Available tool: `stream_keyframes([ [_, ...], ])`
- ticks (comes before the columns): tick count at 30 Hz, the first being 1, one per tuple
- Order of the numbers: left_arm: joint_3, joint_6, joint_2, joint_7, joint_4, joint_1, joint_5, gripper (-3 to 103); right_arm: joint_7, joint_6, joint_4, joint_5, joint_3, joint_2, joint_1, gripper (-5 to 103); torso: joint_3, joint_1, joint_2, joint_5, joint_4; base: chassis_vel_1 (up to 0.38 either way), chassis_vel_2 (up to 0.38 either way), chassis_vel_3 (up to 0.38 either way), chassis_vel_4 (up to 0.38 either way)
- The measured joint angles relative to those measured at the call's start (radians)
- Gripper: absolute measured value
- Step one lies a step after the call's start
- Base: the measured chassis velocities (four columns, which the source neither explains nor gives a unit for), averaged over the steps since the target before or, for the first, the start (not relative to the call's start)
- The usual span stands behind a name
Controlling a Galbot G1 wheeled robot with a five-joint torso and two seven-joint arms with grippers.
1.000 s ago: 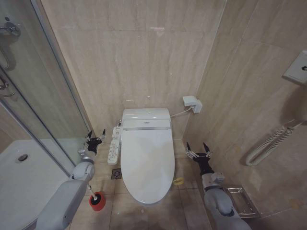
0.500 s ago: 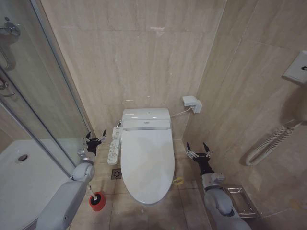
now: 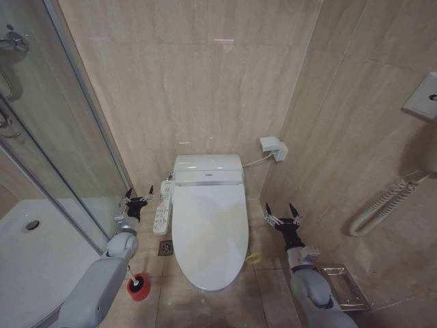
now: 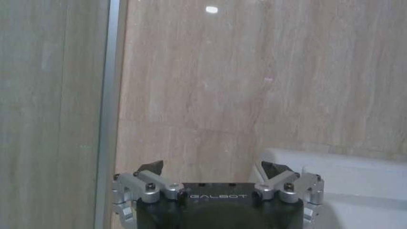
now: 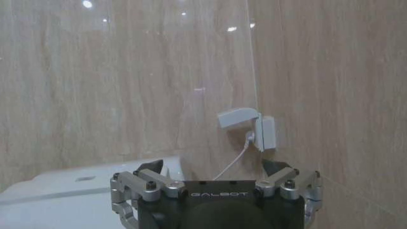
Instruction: Open the toilet lid, clean the toilet bowl with a toilet brush, close the toilet lid, and flush.
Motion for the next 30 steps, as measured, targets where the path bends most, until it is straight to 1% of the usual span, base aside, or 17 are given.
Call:
stream_keyframes([
  [11, -0.005, -0.008, 0.004, 0.012, 0.002, 0.005, 0.0, 100, 0.0, 0.0, 0.0, 0.0, 0.0, 0.0, 0.0, 100, 0.0, 0.0, 0.0, 0.0, 0.0, -0.005, 0.011, 0.011, -0.012],
  [19, -0.007, -0.013, 0.005, 0.017, 0.006, 0.005, 0.0, 100, 0.0, 0.0, 0.0, 0.0, 0.0, 0.0, 0.0, 100, 0.0, 0.0, 0.0, -0.0003, 0.0, -0.15, 0.18, 0.156, -0.158],
  [21, -0.005, -0.013, 0.004, 0.017, 0.006, 0.004, 0.0, 100, 0.0, 0.0, 0.0, 0.0, 0.0, 0.0, 0.0, 100, 0.0, 0.001, 0.0, 0.0004, 0.0002, -0.191, 0.186, 0.188, -0.204],
  [23, -0.003, -0.013, 0.0, 0.017, 0.006, 0.003, 0.001, 100, 0.0, 0.0, 0.0, 0.0, 0.0, 0.0, 0.0, 100, 0.0, 0.001, 0.0, -0.0006, -0.001, -0.15, 0.12, 0.089, -0.119],
  [24, -0.003, -0.013, 0.0, 0.017, 0.006, 0.003, 0.001, 100, 0.0, 0.0, 0.0, 0.0, 0.0, 0.0, 0.0, 100, 0.0, 0.001, 0.0, -0.0006, -0.001, -0.15, 0.12, 0.008, -0.119],
  [25, -0.002, -0.014, -0.001, 0.017, 0.006, 0.003, 0.001, 100, 0.0, 0.0, 0.0, 0.0, 0.0, 0.0, 0.0, 100, 0.0, 0.001, 0.0, -0.0005, -0.0008, -0.083, 0.107, 0.008, -0.027],
  [26, -0.002, -0.014, -0.002, 0.017, 0.006, 0.003, 0.001, 100, 0.0, 0.0, 0.0, 0.0, 0.0, 0.0, 0.0, 100, 0.0, 0.001, 0.0, 0.0003, 0.0002, -0.083, 0.086, 0.002, -0.027],
  [27, -0.001, -0.015, -0.004, 0.017, 0.005, 0.004, 0.002, 100, 0.0, 0.0, 0.0, 0.0, 0.0, 0.0, 0.0, 100, 0.0, 0.001, 0.0, 0.0003, 0.0006, -0.004, 0.086, 0.084, 0.027],
  [30, 0.001, -0.015, -0.005, 0.016, 0.005, 0.006, 0.003, 100, 0.0, 0.0, 0.0, 0.0, 0.0, 0.0, 0.0, 100, 0.0, 0.0, 0.0, -0.0002, 0.0005, 0.011, 0.033, 0.056, 0.014],
])
